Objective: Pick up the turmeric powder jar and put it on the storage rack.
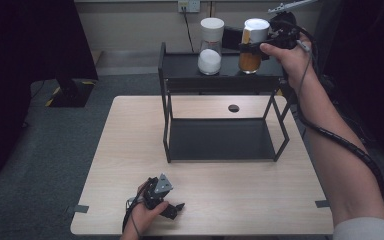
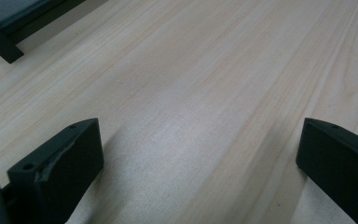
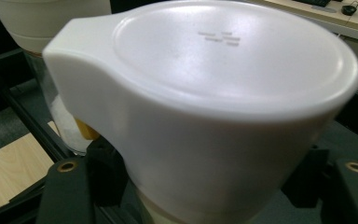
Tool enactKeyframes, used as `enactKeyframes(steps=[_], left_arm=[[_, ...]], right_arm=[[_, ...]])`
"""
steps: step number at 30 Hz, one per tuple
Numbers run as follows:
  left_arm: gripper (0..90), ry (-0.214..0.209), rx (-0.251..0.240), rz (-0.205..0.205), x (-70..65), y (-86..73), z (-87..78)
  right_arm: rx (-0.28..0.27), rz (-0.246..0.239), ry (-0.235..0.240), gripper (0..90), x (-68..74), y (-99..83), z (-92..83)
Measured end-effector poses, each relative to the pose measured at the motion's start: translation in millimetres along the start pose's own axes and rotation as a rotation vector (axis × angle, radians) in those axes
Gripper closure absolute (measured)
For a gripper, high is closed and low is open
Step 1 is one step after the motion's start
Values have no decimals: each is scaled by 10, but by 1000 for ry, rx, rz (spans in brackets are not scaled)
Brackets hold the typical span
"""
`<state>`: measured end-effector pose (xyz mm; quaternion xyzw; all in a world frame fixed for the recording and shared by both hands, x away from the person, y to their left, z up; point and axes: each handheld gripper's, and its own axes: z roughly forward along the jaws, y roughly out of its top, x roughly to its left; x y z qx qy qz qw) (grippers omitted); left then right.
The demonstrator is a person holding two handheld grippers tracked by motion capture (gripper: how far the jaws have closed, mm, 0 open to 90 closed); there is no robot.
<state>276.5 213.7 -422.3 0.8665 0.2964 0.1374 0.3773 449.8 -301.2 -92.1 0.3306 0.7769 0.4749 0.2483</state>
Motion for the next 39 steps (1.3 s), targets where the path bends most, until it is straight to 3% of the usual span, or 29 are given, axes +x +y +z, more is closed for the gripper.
enactKeyframes(steps=[14,24,32,39], left_arm=[[0,0,0,0,0,0,0],[0,0,0,1,0,0,0],[0,1,0,0,-2,0,0],[0,1,0,0,-2,-1,0]], right_arm=[[-7,5,-1,304,-51,-7,84],[-26,39,2,302,-84,-87,55],[-27,20,-11,295,-34,-97,47],[-1,41,-36,114,17,-91,29]])
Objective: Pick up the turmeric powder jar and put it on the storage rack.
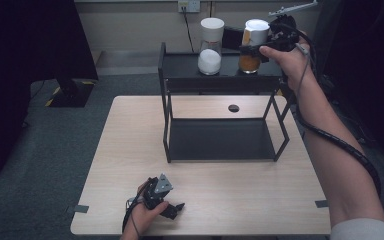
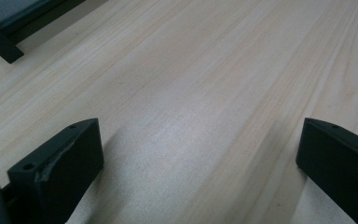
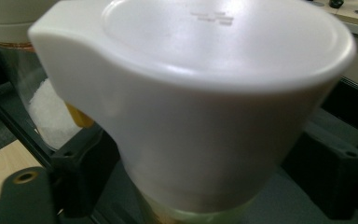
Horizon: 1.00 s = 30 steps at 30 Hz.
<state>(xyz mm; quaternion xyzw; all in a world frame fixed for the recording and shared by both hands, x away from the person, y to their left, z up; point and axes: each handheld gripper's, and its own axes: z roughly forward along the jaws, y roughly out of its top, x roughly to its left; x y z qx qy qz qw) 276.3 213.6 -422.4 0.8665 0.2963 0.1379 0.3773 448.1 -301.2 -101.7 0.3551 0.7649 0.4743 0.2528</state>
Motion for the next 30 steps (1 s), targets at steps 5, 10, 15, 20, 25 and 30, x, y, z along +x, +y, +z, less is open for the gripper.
enactKeyframes(steps=[5,10,15,20,25,30], left_arm=[[0,0,-1,-1,-1,-2,1],[0,2,-2,-2,-5,-4,0],[0,2,-2,-2,-5,-4,0],[0,2,-2,-2,-5,-4,0],[0,2,-2,-3,-6,-5,0],[0,2,-2,-3,-6,-5,0]], right_arm=[[4,13,-12,59,31,-41,-58],[7,22,-14,42,48,-84,-124],[1,38,-17,13,72,-133,-187],[-7,54,-14,6,102,-217,-251],[-3,52,-11,7,132,-264,-322],[-2,35,-22,7,186,-302,-382]])
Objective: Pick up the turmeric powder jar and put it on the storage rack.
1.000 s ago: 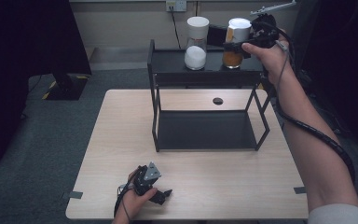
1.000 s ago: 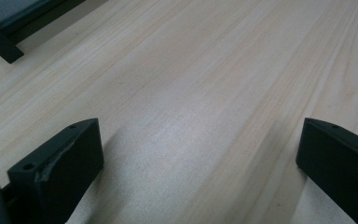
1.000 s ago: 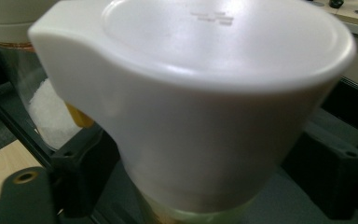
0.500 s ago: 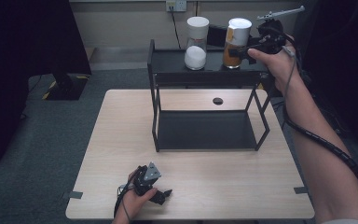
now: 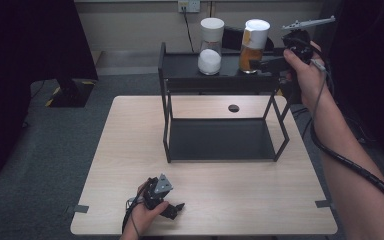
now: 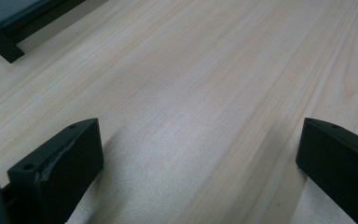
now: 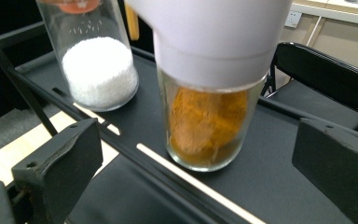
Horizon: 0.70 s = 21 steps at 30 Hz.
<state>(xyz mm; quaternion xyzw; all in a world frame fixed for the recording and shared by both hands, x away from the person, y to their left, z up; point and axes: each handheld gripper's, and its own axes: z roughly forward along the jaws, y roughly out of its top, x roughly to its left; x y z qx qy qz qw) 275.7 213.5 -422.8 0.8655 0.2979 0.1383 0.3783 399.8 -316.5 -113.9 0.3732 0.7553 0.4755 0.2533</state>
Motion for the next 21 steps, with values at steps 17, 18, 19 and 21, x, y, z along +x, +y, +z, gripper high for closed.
enactKeyframes(steps=[17,18,19,21], left_arm=[[0,0,2,1,0,2,-1],[0,0,1,1,0,2,-1],[0,0,1,1,0,2,-1],[0,0,1,1,0,2,-1]], right_arm=[[-23,-15,46,8,111,-356,-136],[-24,-16,51,8,123,-381,-137],[-25,-18,58,8,130,-408,-136],[-28,-15,67,8,145,-460,-132]])
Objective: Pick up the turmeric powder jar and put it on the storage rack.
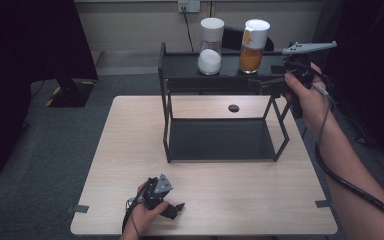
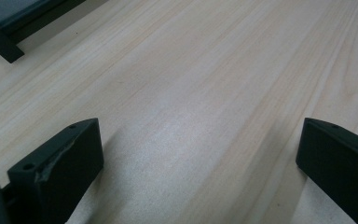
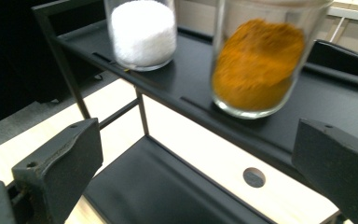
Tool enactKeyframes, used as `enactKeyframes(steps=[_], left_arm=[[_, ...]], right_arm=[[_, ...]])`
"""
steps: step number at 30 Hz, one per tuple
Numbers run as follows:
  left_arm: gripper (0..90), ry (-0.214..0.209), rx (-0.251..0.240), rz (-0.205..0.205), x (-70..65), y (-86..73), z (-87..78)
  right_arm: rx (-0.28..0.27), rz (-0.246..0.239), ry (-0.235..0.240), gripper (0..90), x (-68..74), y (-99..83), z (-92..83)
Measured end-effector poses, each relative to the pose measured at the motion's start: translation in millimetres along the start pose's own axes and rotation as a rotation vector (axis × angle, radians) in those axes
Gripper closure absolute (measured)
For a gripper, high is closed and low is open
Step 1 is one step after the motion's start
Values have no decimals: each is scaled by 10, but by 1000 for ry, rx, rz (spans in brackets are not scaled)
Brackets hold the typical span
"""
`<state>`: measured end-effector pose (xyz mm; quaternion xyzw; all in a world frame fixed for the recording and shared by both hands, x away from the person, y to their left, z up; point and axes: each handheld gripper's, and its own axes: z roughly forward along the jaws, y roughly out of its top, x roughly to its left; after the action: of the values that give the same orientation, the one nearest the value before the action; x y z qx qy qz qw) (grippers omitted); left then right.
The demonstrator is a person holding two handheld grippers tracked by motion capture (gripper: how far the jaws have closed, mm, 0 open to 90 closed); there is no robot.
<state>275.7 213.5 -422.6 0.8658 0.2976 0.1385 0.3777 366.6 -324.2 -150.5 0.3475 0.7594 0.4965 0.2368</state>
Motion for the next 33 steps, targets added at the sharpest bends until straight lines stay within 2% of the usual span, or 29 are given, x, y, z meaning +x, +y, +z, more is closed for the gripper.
enactKeyframes(steps=[23,33], left_arm=[[0,1,-1,-1,-2,-1,1],[0,1,-1,0,-1,-1,1]], right_arm=[[22,-3,98,11,138,-613,226],[21,6,104,11,155,-858,257]])
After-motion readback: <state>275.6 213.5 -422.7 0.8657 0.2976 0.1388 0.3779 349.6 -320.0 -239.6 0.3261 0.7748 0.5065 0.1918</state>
